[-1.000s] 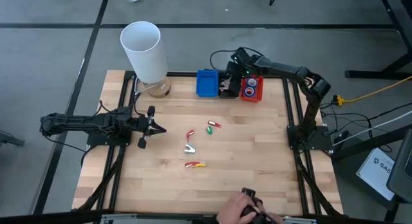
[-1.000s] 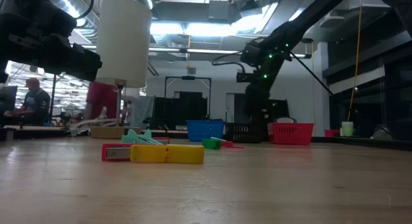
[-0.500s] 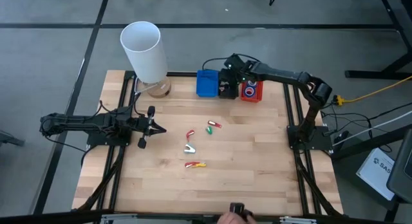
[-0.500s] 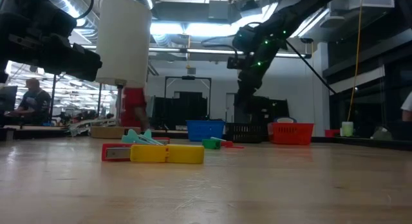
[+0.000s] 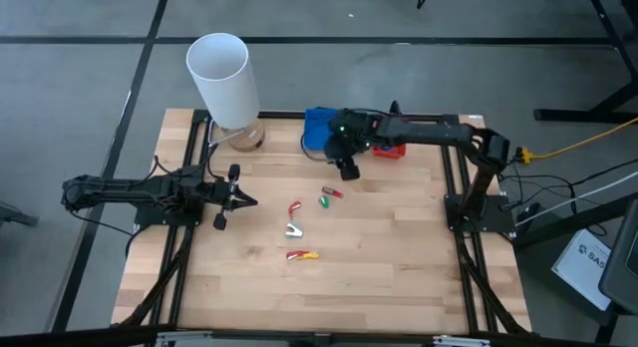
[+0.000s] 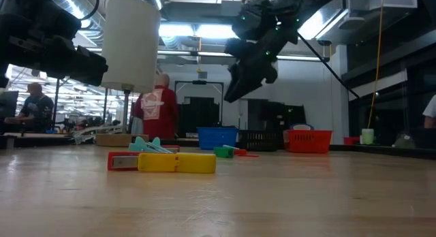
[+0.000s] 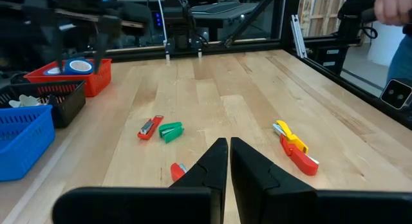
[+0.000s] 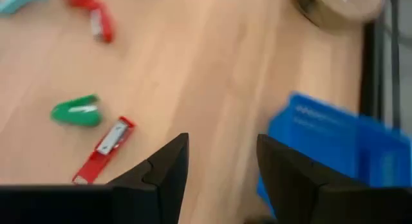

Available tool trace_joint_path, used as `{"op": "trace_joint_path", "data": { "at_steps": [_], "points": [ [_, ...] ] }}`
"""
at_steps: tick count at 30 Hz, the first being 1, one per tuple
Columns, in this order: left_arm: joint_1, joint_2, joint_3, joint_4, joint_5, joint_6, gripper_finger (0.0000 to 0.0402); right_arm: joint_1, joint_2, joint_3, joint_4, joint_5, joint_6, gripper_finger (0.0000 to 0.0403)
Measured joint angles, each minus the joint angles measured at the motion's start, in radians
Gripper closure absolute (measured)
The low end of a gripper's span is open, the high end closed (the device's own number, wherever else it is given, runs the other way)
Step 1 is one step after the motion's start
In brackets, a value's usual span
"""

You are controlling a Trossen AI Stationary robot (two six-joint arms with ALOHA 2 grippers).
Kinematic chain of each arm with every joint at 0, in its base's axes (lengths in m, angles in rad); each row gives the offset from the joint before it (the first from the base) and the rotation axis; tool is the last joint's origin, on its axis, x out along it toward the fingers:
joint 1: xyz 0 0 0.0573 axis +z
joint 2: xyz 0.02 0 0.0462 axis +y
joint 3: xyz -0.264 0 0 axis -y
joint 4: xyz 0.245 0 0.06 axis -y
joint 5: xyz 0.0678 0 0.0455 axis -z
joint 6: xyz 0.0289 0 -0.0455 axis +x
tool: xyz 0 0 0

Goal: Pick and place Stapler, Stapler remover, tape
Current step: Put the blue staple remover into the black bin

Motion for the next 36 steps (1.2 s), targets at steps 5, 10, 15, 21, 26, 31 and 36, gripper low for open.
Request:
{"op": "trace_joint_path", "data": {
  "at_steps": [5,10,15,21,26,31,36],
  "points": [
    [0.0,0.0,0.0,0.0,0.0,0.0,0.0386,0.056,0.002,0.0,0.002,0.0,-0.151,0.0218],
    [0.0,0.0,0.0,0.0,0.0,0.0,0.0386,0.101,0.02,0.0,0.025,0.0,-0.148,0.0218],
    [0.0,0.0,0.0,0.0,0.0,0.0,0.0386,0.117,0.023,-0.001,0.033,0.041,-0.122,0.0218],
    [0.0,0.0,0.0,0.0,0.0,0.0,0.0386,0.147,0.029,-0.001,0.075,0.106,-0.026,0.0218],
    [0.0,0.0,0.0,0.0,0.0,0.0,0.0386,0.192,0.036,0.0,0.146,0.127,0.074,0.0218],
    [0.0,0.0,0.0,0.0,0.0,0.0,0.0386,0.25,0.049,0.0,0.187,0.14,0.218,0.0218],
    [0.0,0.0,0.0,0.0,0.0,0.0,0.0386,0.309,0.073,0.0,0.193,0.14,0.338,0.0218]
  ]
}}
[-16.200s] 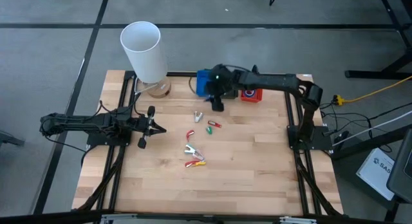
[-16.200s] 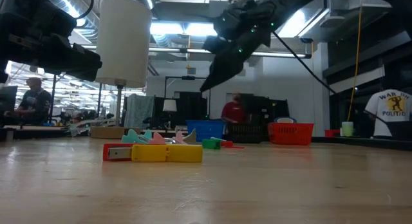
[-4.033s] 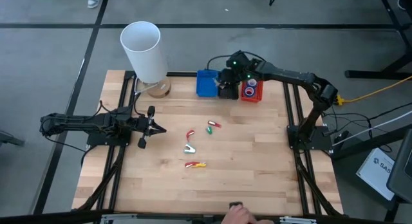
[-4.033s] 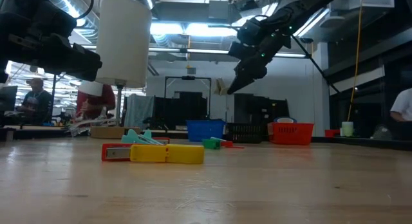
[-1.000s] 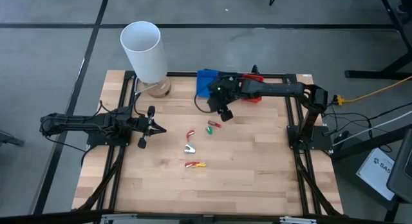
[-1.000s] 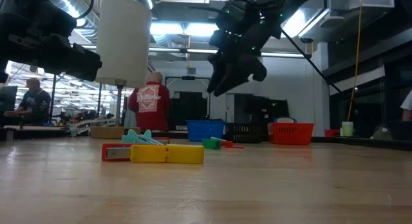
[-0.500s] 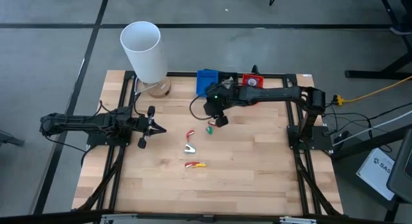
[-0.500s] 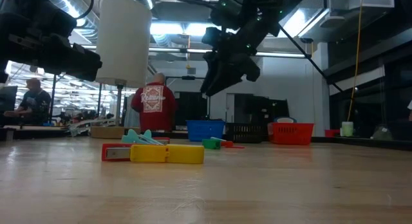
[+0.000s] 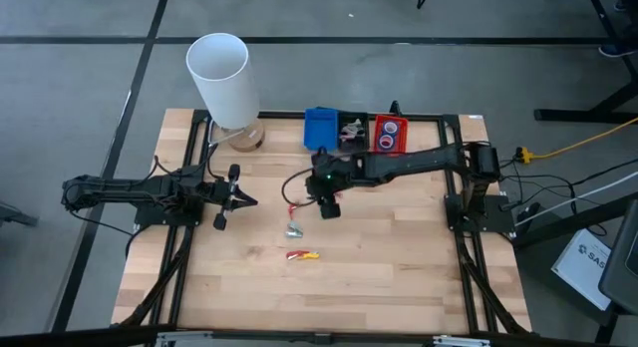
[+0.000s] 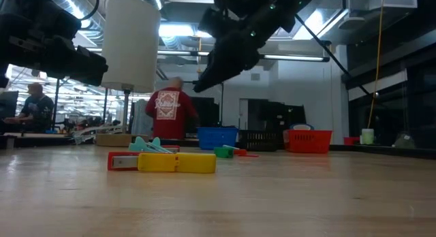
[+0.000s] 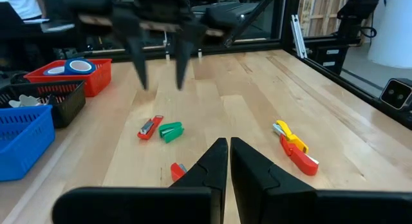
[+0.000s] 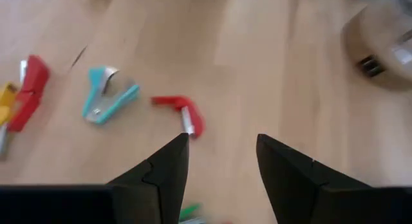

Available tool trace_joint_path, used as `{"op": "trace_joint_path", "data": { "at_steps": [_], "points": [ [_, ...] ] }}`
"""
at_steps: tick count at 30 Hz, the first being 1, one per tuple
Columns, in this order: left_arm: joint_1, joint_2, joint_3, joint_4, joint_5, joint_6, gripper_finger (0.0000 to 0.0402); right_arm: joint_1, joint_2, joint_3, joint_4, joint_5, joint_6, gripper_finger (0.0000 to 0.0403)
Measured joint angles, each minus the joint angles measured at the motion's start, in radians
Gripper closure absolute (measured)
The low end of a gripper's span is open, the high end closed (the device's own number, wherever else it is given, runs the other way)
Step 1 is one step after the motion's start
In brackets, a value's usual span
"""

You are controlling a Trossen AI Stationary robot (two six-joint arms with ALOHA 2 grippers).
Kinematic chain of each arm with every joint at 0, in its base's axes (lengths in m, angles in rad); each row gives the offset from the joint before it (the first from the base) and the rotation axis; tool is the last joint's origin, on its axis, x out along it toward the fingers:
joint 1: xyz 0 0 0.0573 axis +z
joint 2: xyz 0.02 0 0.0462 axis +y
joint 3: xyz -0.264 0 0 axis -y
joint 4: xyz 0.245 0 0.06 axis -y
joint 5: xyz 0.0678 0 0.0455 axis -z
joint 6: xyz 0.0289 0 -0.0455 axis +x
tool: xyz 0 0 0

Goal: Pick and place Stapler, Stapler remover, tape
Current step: Put the blue staple remover into the black bin

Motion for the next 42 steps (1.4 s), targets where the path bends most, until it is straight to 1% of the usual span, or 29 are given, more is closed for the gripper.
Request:
{"op": "trace_joint_path", "data": {
  "at_steps": [11,13,17,22,28,36,42],
  "points": [
    [0.0,0.0,0.0,0.0,0.0,0.0,0.0386,0.125,0.106,-0.001,0.13,0.002,0.298,0.0218],
    [0.0,0.0,0.0,0.0,0.0,0.0,0.0386,0.143,0.123,-0.001,0.156,0.027,0.344,0.0218],
    [0.0,0.0,0.0,0.0,0.0,0.0,0.0386,0.162,0.16,-0.001,0.197,0.082,0.435,0.0218],
    [0.0,0.0,0.0,0.0,0.0,0.0,0.0386,0.162,0.217,-0.001,0.229,0.086,0.565,0.0218],
    [0.0,0.0,0.0,0.0,0.0,0.0,0.0386,0.162,0.249,-0.001,0.243,0.085,0.62,0.0218],
    [0.0,0.0,0.0,0.0,0.0,0.0,0.0386,0.168,0.252,0.032,0.254,0.071,0.62,0.0218],
    [0.0,0.0,0.0,0.0,0.0,0.0,0.0386,0.167,0.324,0.092,0.248,0.078,0.609,0.022]
  ]
}}
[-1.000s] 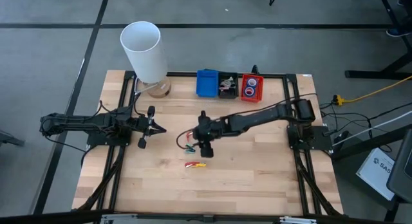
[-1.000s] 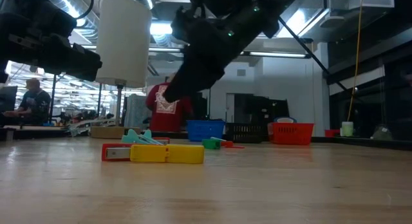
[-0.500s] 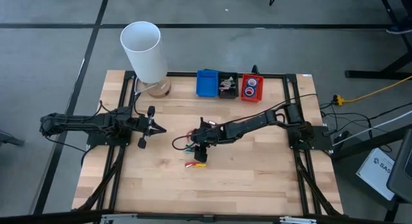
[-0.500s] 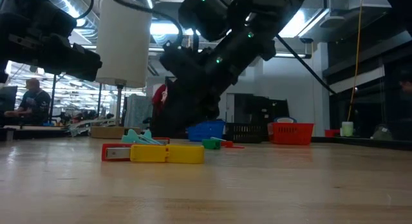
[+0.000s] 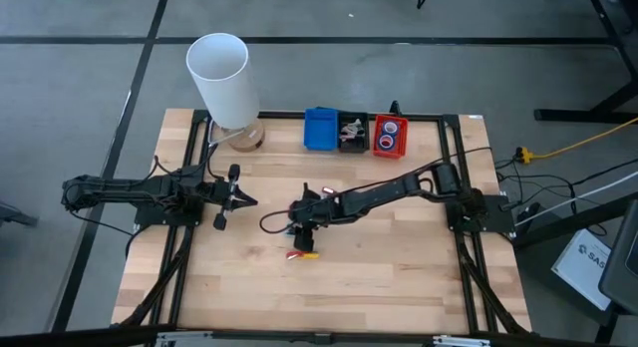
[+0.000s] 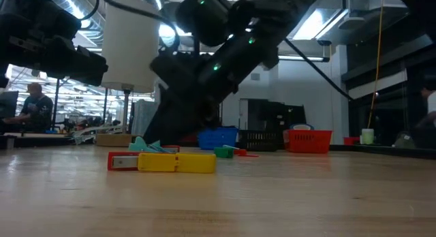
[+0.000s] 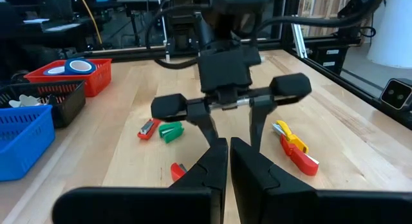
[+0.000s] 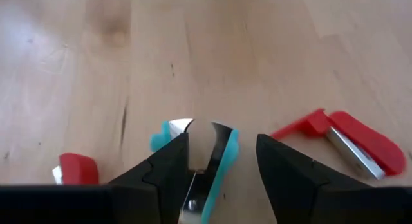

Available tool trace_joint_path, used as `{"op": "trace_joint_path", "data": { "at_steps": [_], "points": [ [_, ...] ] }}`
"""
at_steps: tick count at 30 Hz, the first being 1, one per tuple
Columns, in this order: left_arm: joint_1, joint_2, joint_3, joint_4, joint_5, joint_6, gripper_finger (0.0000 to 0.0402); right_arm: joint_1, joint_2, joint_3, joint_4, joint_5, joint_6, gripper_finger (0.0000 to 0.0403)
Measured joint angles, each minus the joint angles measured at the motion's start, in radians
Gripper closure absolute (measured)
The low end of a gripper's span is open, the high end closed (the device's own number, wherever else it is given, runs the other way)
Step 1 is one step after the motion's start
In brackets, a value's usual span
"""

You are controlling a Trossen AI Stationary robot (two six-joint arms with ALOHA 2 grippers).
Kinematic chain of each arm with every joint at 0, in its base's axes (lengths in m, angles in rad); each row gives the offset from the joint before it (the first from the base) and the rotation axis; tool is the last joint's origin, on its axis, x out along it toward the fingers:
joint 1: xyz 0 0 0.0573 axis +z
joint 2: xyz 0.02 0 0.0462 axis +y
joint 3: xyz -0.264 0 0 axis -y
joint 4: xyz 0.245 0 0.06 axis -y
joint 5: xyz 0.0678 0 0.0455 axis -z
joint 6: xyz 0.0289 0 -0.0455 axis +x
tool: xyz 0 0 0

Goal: Pick and place Stapler, Stapler remover, tape
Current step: Put the blue staple remover into the black bin

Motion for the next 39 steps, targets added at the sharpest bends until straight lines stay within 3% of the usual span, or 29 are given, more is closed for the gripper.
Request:
{"op": "trace_joint_path", "data": {
  "at_steps": [4,11,13,21,33,39],
  "points": [
    [0.0,0.0,0.0,0.0,0.0,0.0,0.0386,0.0,0.02,0.027,-0.003,0.005,-0.025,0.0251],
    [0.0,0.0,0.0,0.0,0.0,0.0,0.0386,0.0,0.018,0.054,-0.076,0.008,-0.045,0.0376],
    [0.0,0.0,0.0,0.0,0.0,0.0,0.0386,0.0,0.016,0.054,-0.081,0.007,-0.045,0.0393],
    [0.0,0.0,0.0,0.0,0.0,0.0,0.0386,-0.001,-0.011,0.084,-0.183,-0.011,-0.1,0.0398],
    [0.0,0.0,0.0,0.0,0.0,0.0,0.0386,-0.037,-0.034,0.34,-0.443,-0.018,-0.336,0.0401],
    [0.0,0.0,0.0,0.0,0.0,0.0,0.0386,-0.081,-0.084,0.368,-0.487,-0.045,-0.405,0.0402]
  ]
}}
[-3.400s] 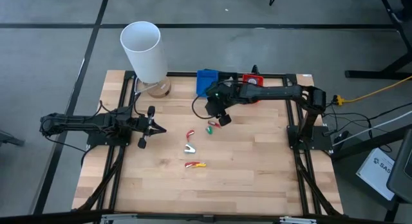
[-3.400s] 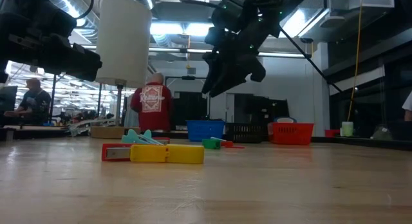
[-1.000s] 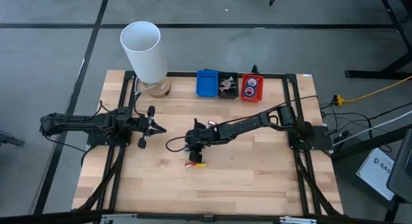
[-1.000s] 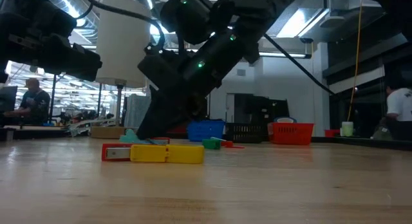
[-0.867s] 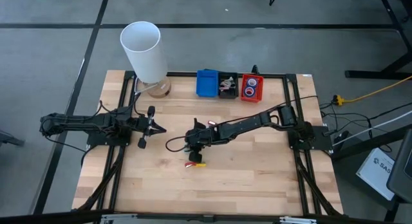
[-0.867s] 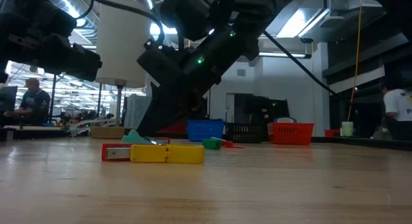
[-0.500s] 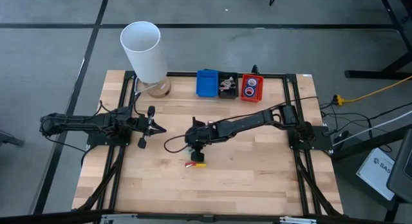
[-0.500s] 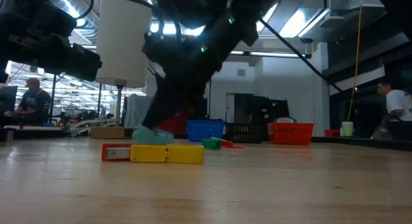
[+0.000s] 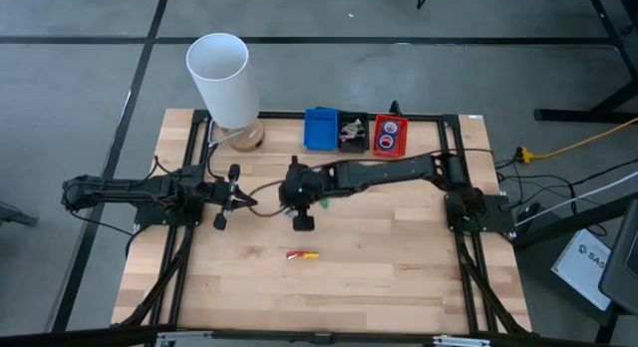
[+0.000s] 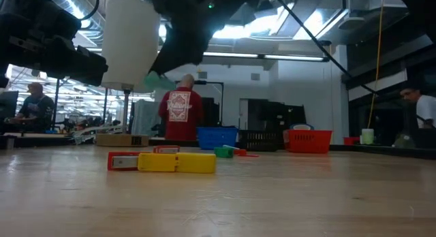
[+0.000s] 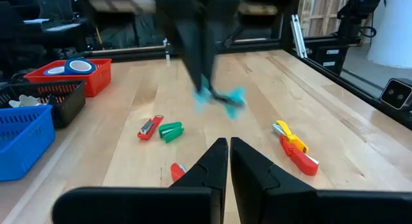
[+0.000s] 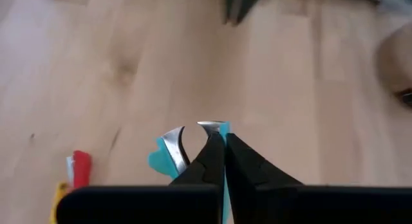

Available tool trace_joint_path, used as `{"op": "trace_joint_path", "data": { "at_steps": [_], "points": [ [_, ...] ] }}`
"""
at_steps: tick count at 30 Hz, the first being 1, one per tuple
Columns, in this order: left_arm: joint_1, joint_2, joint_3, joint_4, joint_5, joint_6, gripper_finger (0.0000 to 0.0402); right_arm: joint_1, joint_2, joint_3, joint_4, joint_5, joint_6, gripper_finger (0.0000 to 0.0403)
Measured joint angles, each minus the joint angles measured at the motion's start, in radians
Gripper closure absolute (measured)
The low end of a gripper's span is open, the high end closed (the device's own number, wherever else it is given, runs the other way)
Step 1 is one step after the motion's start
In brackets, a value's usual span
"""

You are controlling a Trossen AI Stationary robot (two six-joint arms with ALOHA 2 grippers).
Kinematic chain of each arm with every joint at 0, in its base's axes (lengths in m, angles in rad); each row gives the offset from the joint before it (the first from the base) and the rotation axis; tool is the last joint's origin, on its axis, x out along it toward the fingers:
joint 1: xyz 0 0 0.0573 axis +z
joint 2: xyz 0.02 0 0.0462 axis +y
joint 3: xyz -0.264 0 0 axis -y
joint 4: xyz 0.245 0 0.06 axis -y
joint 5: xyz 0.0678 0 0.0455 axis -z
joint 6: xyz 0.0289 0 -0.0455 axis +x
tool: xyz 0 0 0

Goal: Pick and place Stapler, Stapler remover, tape
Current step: Put the blue staple remover into the black bin

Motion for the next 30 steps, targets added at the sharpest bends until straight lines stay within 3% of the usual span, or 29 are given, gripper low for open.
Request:
{"op": "trace_joint_path", "data": {
  "at_steps": [17,30],
  "points": [
    [0.0,0.0,0.0,0.0,0.0,0.0,0.0386,-0.197,-0.152,-0.017,-0.123,-0.035,-0.228,0.0403],
    [0.0,0.0,0.0,0.0,0.0,0.0,0.0386,-0.403,-0.441,-0.493,0.079,-0.094,-0.33,0.0403]
  ]
}}
